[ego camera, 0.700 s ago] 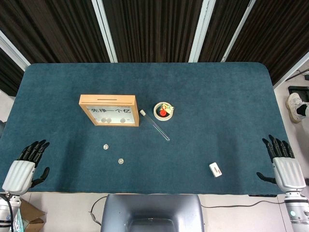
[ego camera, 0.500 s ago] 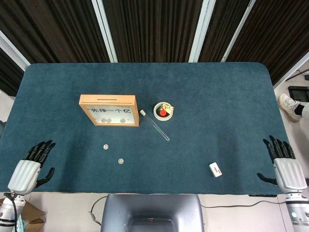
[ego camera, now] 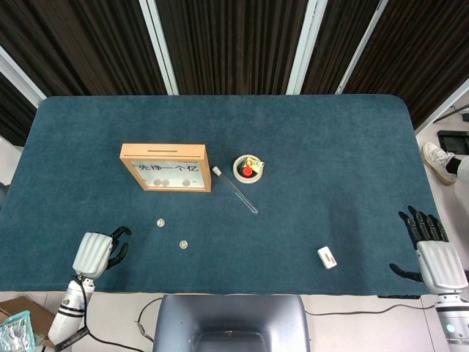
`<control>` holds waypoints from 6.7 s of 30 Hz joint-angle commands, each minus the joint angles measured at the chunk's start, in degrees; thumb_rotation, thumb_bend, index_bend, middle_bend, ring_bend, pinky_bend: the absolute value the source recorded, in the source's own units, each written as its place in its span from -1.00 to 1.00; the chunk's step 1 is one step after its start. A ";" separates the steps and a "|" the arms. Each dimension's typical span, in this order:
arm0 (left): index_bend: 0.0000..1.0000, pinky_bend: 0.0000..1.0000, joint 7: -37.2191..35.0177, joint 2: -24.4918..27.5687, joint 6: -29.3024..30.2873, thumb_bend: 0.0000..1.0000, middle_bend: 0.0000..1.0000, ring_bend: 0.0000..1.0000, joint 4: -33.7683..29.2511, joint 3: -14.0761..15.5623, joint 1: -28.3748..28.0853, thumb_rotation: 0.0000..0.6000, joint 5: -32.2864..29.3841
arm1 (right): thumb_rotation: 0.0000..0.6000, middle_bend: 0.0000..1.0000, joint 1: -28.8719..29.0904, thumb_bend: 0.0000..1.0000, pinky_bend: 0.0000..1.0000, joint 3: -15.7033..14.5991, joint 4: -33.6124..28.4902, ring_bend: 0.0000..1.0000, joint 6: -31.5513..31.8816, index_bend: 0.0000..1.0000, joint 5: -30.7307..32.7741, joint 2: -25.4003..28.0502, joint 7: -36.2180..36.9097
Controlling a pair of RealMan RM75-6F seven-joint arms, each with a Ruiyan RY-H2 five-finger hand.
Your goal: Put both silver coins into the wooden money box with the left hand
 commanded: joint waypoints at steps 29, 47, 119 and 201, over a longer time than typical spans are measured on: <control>-0.11 1.00 9.44 -16.79 -8.61 -0.26 1.00 1.00 15.17 -4.20 -9.66 1.00 -8.83 | 1.00 -1.00 0.46 -0.78 -1.00 0.13 -0.23 -1.00 -1.92 -1.00 1.37 0.81 1.07; -0.16 1.00 13.63 -16.89 -10.08 -0.29 1.00 1.00 13.25 -4.25 -10.26 1.00 -11.49 | 1.00 -1.00 0.07 -0.78 -1.00 0.53 0.11 -1.00 -0.80 -1.00 1.09 0.90 2.73; 0.08 1.00 14.83 -15.95 -12.10 -0.32 1.00 1.00 12.16 -4.92 -13.22 1.00 -14.48 | 1.00 -1.00 0.07 -0.78 -1.00 0.09 0.23 -1.00 -1.20 -1.00 0.41 1.54 3.13; 0.22 1.00 24.82 17.62 -26.34 0.06 1.00 1.00 -25.37 -23.68 -36.49 1.00 -55.37 | 1.00 -1.00 -0.93 -0.78 -1.00 0.71 0.30 -1.00 -0.30 -1.00 0.84 4.30 9.68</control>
